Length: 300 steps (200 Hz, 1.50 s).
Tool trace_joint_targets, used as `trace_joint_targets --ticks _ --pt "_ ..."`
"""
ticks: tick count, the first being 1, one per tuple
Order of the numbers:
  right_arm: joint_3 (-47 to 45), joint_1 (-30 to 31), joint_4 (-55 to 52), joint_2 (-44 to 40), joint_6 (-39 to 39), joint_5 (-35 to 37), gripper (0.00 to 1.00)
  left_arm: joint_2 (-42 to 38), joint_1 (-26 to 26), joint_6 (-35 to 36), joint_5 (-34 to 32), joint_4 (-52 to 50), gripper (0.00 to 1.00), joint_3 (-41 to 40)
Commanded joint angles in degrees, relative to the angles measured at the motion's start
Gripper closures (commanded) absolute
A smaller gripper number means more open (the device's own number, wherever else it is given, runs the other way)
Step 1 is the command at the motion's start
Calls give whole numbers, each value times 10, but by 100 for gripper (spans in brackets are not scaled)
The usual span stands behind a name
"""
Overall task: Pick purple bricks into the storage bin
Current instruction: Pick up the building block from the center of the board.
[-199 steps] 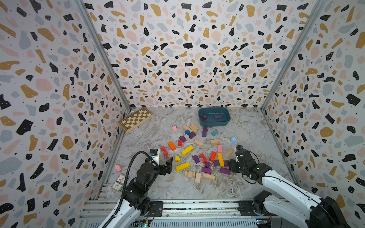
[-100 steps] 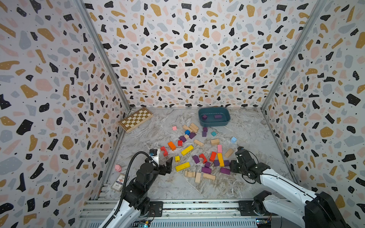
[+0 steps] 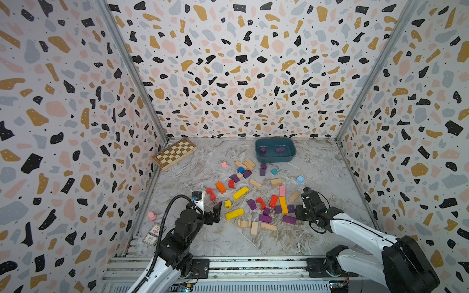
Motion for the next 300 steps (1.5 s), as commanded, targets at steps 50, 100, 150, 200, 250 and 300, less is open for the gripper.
trace_joint_targets --ticks 50,100,150,200,250,300 --pt "35 5 -21 -23 -13 19 72 3 -1 6 -6 27 1 -5" --pt "83 10 -26 10 -32 39 77 10 -1 7 -6 32 1 -5" --pt "163 23 -12 75 -62 72 82 42 -1 11 -1 50 1 0" --pt "320 16 42 214 -134 60 85 42 -1 11 -3 47 1 1" --pt "523 -29 54 383 -193 -10 85 21 -1 9 -11 43 1 -5" --pt "757 -71 -2 558 -225 -54 86 55 -1 13 0 57 1 2"
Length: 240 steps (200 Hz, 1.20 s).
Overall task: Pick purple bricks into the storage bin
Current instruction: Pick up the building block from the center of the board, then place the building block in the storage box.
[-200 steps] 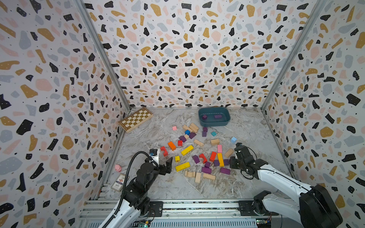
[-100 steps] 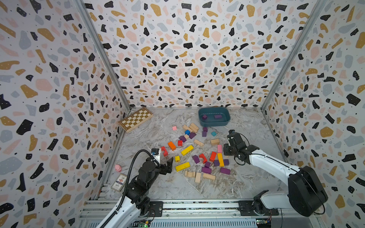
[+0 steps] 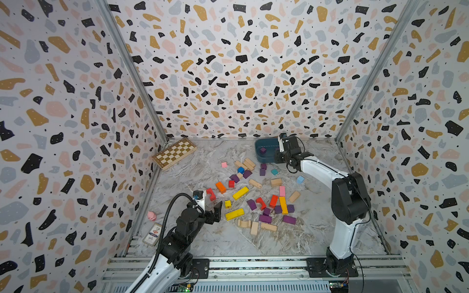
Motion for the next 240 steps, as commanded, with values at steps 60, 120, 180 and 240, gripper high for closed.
trace_joint_targets --ticks 60,120,180,240 --pt "421 -35 -153 281 -47 -31 88 20 -1 11 1 41 1 0" --pt "489 -39 -149 351 -48 -54 88 10 -1 10 1 37 1 -1" --pt "489 -39 -152 346 -53 -49 56 4 -1 10 1 34 1 -2" --pt "488 -41 -161 270 -75 -39 30 4 -1 11 3 34 1 -2"
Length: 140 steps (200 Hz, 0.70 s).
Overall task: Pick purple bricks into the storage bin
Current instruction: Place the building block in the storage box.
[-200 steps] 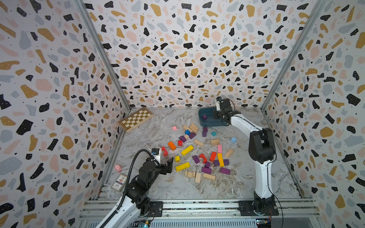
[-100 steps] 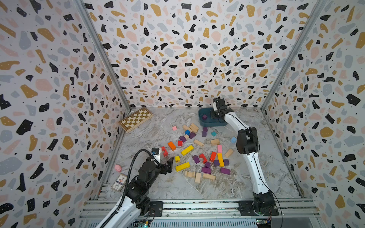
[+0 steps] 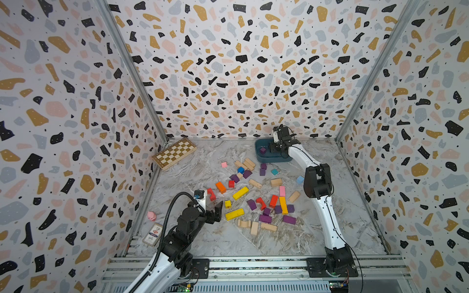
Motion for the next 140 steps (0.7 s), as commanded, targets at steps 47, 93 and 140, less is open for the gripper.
trace_joint_targets --ticks 47,93,140 --pt "-86 11 -15 -207 -34 0 14 -4 -1 7 -1 23 1 -2" --pt "-361 40 61 -379 -29 -6 3 -3 -1 6 -1 23 1 -2" --pt "-616 94 145 -541 20 31 2 1 -1 7 1 26 1 -1"
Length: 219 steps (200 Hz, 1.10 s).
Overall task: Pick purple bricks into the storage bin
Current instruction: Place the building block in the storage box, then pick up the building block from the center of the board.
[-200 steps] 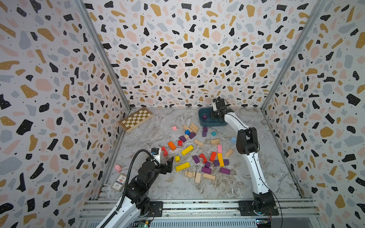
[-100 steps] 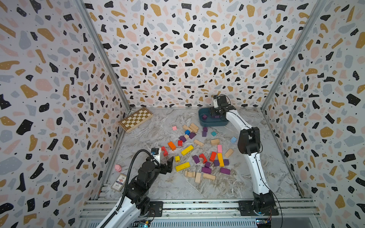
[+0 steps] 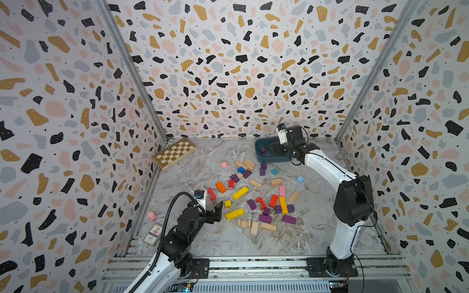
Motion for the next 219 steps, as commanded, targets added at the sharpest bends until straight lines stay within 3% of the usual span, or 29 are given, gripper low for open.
trace_joint_targets --ticks 1,31,67,149,219 --pt "-87 24 46 -75 35 23 2 1 -1 7 0 26 1 -1" --pt "-208 54 69 -148 74 29 3 5 -1 7 0 25 1 0" --pt "-291 75 49 -198 103 53 5 0 -1 6 -1 23 1 0" --pt "-438 75 9 -318 202 58 15 -10 -1 5 -3 19 1 -2" --pt "-492 74 -5 -349 226 43 26 -7 -1 5 -2 22 1 -2"
